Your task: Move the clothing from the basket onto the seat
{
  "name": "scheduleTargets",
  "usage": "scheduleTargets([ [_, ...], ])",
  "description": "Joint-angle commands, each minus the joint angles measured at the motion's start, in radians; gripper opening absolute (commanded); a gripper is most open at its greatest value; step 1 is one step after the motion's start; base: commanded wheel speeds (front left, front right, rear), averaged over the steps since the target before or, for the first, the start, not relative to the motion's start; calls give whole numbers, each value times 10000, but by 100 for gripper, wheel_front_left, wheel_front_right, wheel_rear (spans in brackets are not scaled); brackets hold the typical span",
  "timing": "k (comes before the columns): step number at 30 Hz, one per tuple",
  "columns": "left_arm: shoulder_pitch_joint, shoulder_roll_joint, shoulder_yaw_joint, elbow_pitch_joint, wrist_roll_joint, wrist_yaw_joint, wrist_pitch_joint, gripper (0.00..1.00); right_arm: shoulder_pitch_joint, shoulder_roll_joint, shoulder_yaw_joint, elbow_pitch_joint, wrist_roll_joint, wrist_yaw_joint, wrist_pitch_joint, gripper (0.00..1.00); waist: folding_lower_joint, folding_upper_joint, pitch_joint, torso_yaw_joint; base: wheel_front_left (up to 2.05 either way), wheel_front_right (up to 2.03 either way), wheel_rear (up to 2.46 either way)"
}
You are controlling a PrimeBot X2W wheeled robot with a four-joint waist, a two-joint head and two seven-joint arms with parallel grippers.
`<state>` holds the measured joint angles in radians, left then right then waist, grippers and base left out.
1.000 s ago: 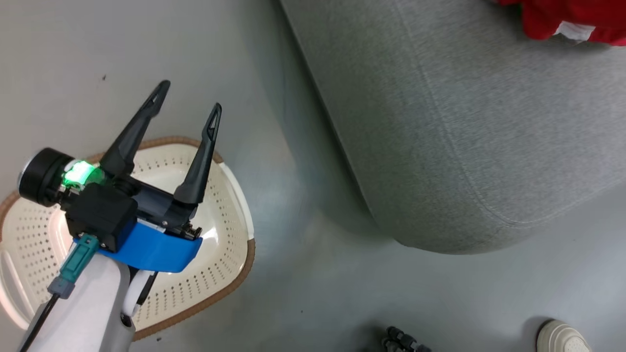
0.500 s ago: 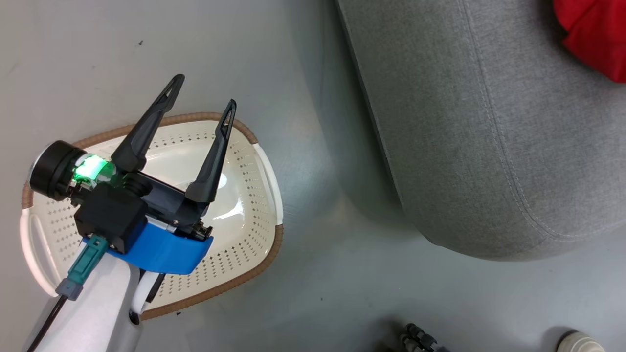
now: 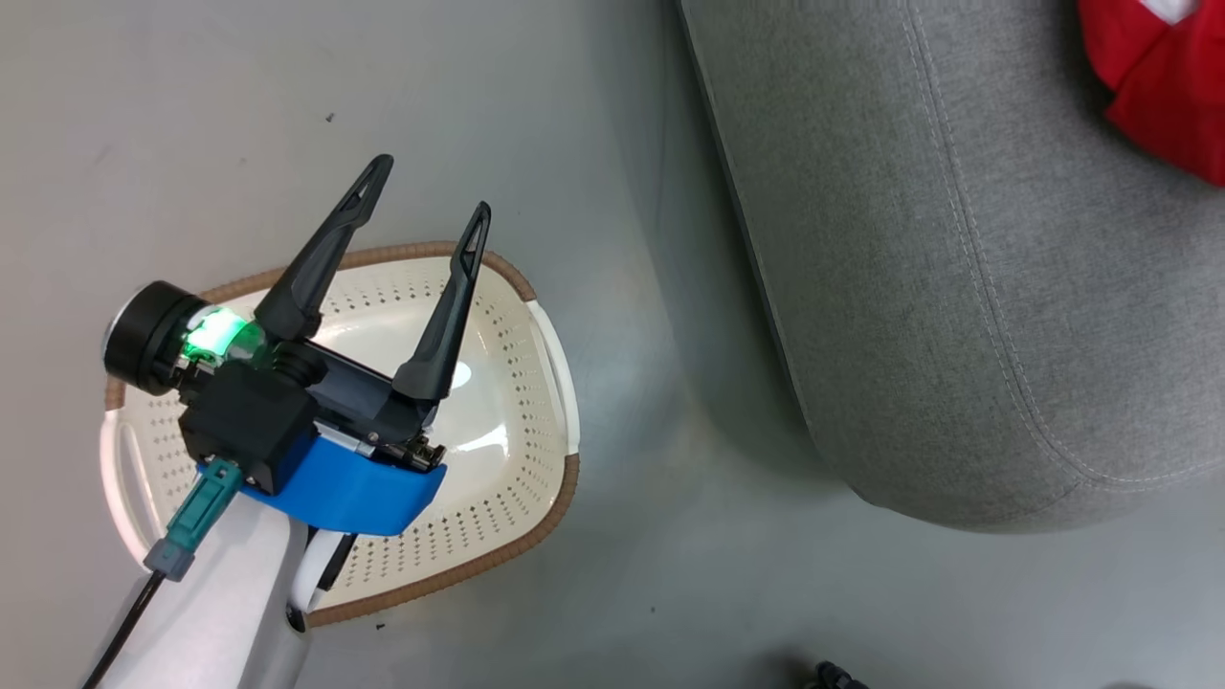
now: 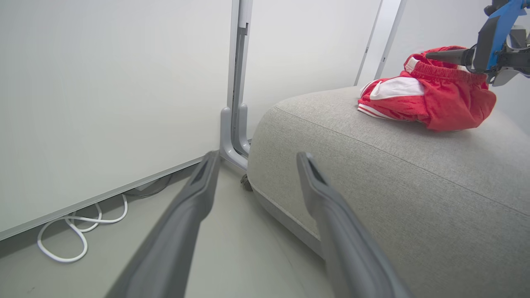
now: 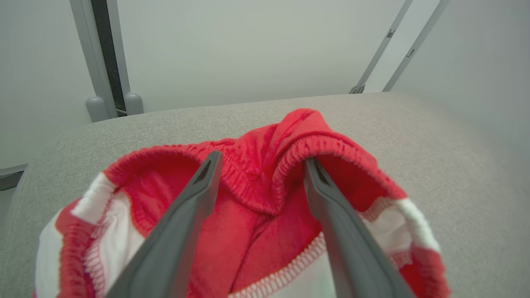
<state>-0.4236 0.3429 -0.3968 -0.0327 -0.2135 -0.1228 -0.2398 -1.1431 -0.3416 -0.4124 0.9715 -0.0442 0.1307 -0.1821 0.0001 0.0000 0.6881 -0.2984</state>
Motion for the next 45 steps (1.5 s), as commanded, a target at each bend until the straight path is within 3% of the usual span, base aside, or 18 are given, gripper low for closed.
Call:
scheduleTargets([
  [1,-105,-62,24,121,-74,76,-95,100,113,5,80,88,-99,2,-118,100,-1,0,-277,107,0,0,0],
  [11,653,-648,397,1286,-534,162,-255,100,1104,497,987,262,528,2,-592,100,-1,0,-2087,401,0,0,0],
  [20,1790,-1407,1159,1938,-674,85,-263,100,2823,1048,2378,-479,1217,2,-809,100,-1,0,-3783,720,0,0,0],
  [34,3262,-2263,2645,2221,-379,-21,-265,100,6190,1753,3919,-3295,1842,3,-832,100,-1,0,-5564,1581,0,0,0],
  [45,3698,-2529,3276,2447,-161,-68,-257,100,8205,2443,3848,-5119,1067,3,-511,100,-1,0,-5988,2300,0,0,0],
])
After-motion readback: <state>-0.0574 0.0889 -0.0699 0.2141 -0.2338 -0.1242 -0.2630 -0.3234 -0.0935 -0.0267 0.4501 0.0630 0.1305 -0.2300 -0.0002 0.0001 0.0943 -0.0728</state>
